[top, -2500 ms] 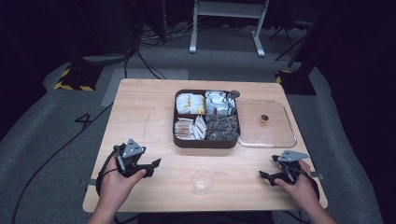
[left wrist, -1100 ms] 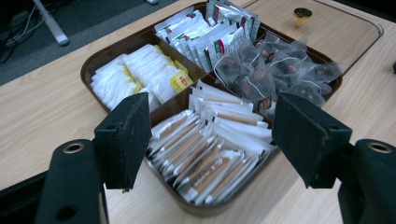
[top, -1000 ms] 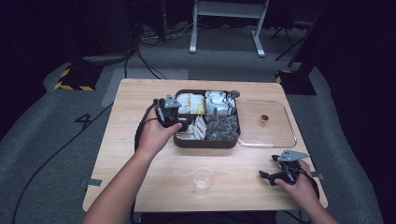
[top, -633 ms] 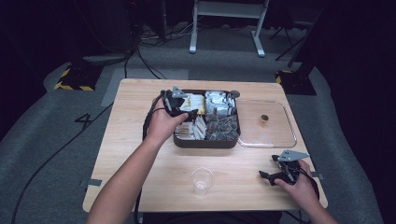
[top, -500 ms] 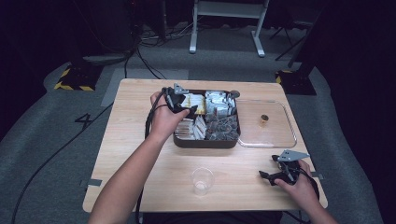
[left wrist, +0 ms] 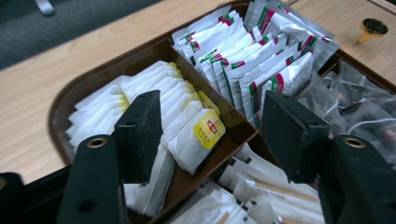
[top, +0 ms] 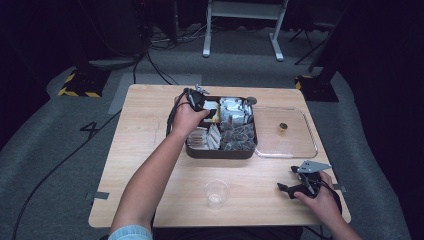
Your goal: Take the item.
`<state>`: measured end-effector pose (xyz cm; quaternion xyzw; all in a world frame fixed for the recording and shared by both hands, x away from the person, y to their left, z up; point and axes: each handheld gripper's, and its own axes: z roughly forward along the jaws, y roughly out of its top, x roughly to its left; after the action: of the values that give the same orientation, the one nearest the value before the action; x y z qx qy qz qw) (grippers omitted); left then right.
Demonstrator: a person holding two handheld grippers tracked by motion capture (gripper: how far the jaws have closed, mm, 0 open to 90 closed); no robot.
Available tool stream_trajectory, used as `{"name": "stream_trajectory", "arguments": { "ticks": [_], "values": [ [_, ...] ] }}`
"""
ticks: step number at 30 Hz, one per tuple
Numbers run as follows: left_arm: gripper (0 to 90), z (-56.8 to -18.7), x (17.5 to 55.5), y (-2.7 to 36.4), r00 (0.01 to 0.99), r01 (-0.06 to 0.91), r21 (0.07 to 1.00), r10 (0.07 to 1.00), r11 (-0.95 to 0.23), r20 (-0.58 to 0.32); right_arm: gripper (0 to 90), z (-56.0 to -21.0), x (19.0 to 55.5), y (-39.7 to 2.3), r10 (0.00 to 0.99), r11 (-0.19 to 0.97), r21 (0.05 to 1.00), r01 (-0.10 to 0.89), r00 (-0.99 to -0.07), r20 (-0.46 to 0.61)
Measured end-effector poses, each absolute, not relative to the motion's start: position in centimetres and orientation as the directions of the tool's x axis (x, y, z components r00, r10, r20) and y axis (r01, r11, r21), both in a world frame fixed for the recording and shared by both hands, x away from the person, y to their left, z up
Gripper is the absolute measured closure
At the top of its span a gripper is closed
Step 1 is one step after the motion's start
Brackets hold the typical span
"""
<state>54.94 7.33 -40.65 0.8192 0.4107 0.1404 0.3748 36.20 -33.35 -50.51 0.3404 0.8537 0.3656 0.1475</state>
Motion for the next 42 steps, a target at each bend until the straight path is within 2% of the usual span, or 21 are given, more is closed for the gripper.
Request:
{"name": "stream_trajectory", "arguments": {
  "ticks": [4, 7, 22, 37, 42],
  "values": [
    [45.9, -41.4, 56.0, 6.8, 0.629, 0.593, 0.697, 0.772, -0.403, -0.089, 6.9, -50.5, 36.2, -33.4, 0.689, 0.501, 0.725, 0.473, -0.725, -0.003],
    [53.5, -41.9, 56.7, 6.6, 0.635, 0.614, 0.67, 0.766, -0.418, -0.104, 6.9, -50.5, 36.2, -33.3, 0.689, 0.501, 0.725, 0.473, -0.725, -0.003],
    [59.2, -44.4, 58.9, 6.3, 0.602, 0.689, 0.594, 0.785, -0.417, -0.147, 6.9, -50.5, 36.2, -33.4, 0.686, 0.503, 0.725, 0.471, -0.728, -0.003],
    [61.9, -44.7, 59.5, 5.6, 0.6, 0.708, 0.537, 0.791, -0.458, -0.117, 6.9, -50.5, 36.2, -33.4, 0.686, 0.503, 0.725, 0.471, -0.728, -0.003],
    [68.7, -45.0, 59.4, 5.2, 0.602, 0.723, 0.497, 0.79, -0.48, -0.114, 7.0, -50.5, 36.2, -33.4, 0.686, 0.503, 0.725, 0.471, -0.728, -0.003]
  ]
}}
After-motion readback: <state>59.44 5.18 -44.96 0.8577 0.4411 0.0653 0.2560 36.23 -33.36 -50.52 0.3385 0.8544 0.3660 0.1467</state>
